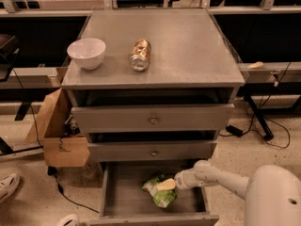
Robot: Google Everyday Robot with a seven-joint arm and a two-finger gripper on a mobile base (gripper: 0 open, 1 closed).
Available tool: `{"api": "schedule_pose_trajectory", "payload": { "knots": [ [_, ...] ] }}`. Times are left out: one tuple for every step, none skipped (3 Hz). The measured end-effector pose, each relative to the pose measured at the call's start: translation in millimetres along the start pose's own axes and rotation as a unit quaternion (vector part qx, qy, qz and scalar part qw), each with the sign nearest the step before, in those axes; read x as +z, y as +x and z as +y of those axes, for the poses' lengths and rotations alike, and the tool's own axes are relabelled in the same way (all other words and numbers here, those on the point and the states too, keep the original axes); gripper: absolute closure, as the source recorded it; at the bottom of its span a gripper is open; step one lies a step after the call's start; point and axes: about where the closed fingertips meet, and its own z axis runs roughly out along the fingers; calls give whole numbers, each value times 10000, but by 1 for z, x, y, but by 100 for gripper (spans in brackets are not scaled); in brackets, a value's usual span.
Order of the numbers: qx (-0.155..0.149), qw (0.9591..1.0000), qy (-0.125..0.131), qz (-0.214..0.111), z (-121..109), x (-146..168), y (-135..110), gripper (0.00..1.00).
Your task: Pick green rice chip bag from bottom drawer and place on counter
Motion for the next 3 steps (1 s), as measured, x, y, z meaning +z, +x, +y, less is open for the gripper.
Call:
{"api": "schedule_pose_trajectory", "payload": {
  "knots": [
    [168, 9997, -178, 74, -25, 29, -1, 0],
    [205, 9992, -272, 232, -37, 49, 0, 19],
    [224, 9986, -329, 334, -43, 61, 1, 41]
  ]
}}
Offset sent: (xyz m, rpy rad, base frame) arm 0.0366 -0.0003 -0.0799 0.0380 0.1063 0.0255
